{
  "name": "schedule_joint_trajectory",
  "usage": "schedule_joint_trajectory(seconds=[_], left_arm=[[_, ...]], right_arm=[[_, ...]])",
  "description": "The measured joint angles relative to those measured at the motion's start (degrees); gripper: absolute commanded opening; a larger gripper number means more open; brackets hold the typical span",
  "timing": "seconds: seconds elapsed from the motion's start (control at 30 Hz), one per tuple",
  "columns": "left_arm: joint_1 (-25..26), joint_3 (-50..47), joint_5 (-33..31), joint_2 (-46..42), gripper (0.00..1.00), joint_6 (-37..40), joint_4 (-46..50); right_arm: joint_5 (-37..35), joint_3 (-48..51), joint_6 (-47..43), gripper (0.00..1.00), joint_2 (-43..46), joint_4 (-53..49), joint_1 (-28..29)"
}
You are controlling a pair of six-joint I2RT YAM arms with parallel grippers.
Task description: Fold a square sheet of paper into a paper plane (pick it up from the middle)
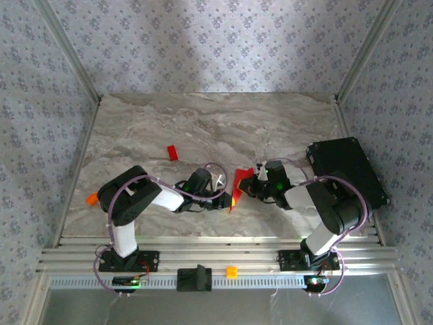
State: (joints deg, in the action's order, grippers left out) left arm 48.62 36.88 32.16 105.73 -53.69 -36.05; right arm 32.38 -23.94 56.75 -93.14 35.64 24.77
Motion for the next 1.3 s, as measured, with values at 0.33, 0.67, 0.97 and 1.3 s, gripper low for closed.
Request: schedule_joint_trajectory(seconds=[0.33,0.67,0.97,1.3], left_arm=[[-0.04,0.0,-0.02,0.0,0.0,-0.02,0.09],[-0.09,0.17,0.0,0.0,0.0,0.02,0.55],[-0.37,1.31,-1.05,-1.84,0.12,2.01,6.36],[-0.5,1.31,-2.47,-4.59,0.14,4.79,12.11]], right_arm=[[0.0,-0.02,0.83,0.04,-1.42,1.51,0.0],[-0.04,-1.2,0.59,0.03,-2.78,0.0,0.39],[-2.4,-4.26,-1.16,0.02,-2.84,-5.88,2.05],[-3.23,-6.01,-2.23,0.02,-2.75,-9.25,2.64]])
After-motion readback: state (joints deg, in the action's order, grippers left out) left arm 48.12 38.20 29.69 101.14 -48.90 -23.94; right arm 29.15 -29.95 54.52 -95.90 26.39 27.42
